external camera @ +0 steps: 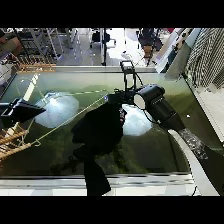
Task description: Fold the clothes and pants, and hang the long-sleeved shirts on hangers.
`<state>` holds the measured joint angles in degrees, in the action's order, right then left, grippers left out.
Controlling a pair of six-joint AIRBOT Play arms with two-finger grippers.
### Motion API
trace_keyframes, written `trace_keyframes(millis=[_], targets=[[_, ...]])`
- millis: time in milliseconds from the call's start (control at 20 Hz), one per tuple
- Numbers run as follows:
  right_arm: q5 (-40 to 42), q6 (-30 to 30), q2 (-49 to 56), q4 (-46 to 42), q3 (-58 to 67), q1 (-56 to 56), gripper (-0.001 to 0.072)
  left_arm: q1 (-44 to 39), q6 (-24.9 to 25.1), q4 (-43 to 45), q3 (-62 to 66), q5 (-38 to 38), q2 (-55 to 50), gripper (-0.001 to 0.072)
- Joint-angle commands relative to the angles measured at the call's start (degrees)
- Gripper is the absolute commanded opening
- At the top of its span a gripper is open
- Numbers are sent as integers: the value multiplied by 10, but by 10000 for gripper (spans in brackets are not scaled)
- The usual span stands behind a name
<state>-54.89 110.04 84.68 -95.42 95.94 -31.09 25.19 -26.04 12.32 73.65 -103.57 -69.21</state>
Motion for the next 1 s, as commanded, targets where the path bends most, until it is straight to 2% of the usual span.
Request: trace_keyframes(millis=[0, 250, 450, 600, 950], targets=[[24, 20, 1, -11, 0, 0, 18, -13, -41, 42, 0, -9, -1, 17], [24, 33, 1, -10, 0, 0, 18, -13, -51, 42, 0, 9, -1, 17], [24, 33, 1, -6, 0, 0, 19, -16, -87, 42, 0, 79, -1, 17], [24, 29, -3, -3, 0, 0, 19, -39, -93, 44, 0, 114, -1, 16], [23, 28, -10, -3, 2, 0, 19, -90, -115, 79, 0, 125, -5, 16]])
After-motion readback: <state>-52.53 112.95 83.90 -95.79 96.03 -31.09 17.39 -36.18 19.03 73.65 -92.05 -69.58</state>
